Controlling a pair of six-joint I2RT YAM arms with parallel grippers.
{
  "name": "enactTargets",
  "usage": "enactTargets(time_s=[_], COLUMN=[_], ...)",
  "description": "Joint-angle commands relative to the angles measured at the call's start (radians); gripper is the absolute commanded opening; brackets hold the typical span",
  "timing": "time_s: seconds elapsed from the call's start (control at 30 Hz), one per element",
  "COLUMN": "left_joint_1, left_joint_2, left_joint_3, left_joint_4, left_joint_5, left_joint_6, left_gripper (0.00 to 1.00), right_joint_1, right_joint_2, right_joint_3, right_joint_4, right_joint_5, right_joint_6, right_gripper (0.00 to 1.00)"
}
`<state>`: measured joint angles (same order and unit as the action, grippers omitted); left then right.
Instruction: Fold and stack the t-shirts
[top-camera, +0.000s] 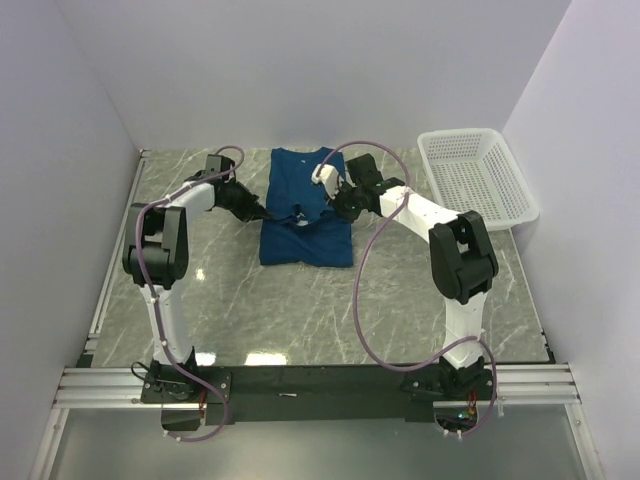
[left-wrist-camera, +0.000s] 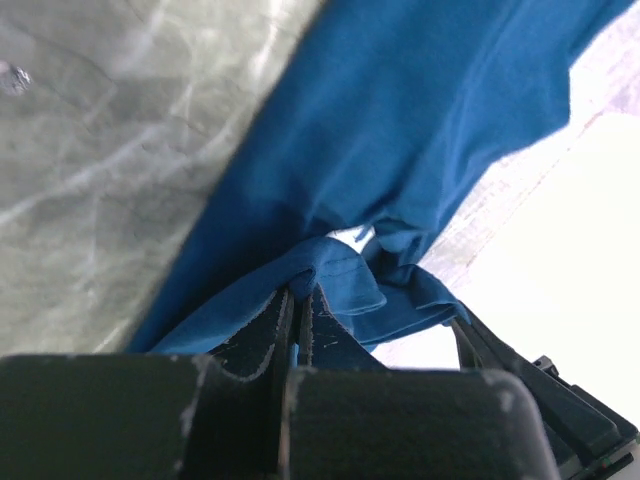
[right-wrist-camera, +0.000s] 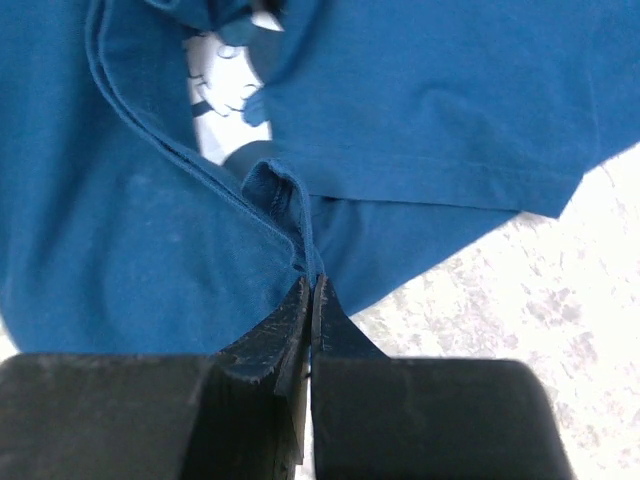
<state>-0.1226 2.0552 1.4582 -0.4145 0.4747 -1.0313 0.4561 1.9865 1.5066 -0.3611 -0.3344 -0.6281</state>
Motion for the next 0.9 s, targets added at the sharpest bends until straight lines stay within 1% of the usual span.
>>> enactTargets(time_s=[0.0,0.07,0.17,0.47,0.87], left_joint_1=[0.005,0.006,0.006,0.006,0.006], left_joint_2=[0.013,0.023,0.042,0.072,0.092], left_joint_3=[0.074,0.086,0.111,0.149,0.209], left_joint_4=[-0.015,-0.015,-0.033,-0.046,-0.055], left_joint_5=[0.028,0.031,0.039,0.056,0.073], left_joint_6=[0.03,0.034,0.046,0.063,0.054], left_gripper=[0.01,0.01,0.01,0.01,0.01], right_joint_1=[-0.013,-0.019,-0.034,-0.043,-0.045], right_joint_2=[0.008,0.011,-0.003,0.017,0.072], right_joint_3=[0.052,0.052,0.041,0.086,0.159], right_joint_4=[0.034,0.045,0.066,0.053,0.039], right_joint_5=[0.06,0.074,0.052,0.018,0.049], right_joint_6=[0.062,0.073,0.088,0.093,0.111], right_gripper=[0.0,0.0,0.0,0.0,0.0])
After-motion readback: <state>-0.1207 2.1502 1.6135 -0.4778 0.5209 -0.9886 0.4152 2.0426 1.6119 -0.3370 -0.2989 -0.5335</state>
